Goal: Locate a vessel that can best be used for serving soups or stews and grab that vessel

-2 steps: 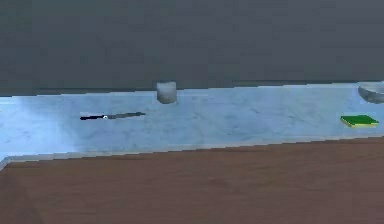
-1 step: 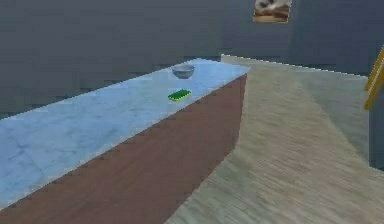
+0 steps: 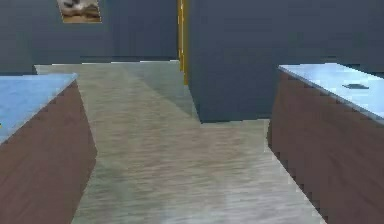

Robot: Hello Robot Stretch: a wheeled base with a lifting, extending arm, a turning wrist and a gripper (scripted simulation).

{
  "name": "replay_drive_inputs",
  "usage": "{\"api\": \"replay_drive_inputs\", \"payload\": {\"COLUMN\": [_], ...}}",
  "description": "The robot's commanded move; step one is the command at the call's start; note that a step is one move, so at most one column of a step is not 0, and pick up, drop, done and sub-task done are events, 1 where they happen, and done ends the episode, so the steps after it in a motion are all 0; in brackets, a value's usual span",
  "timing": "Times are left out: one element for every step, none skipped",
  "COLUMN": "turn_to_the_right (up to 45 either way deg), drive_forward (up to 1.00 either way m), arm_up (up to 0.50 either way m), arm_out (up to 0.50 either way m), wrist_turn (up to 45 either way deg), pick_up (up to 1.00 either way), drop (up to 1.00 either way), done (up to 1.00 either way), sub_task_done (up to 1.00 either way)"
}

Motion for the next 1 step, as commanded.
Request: {"api": "replay_drive_inputs", "payload": {"turn_to_the_right": [45.0], "drive_forward": [0.0], "arm_up": [0.0], "arm_out": [0.0], "wrist_turn": [0.0], "pick_up": [0.0], "drop": [0.0], "done": [0.0], "sub_task_done": [0.0]}}
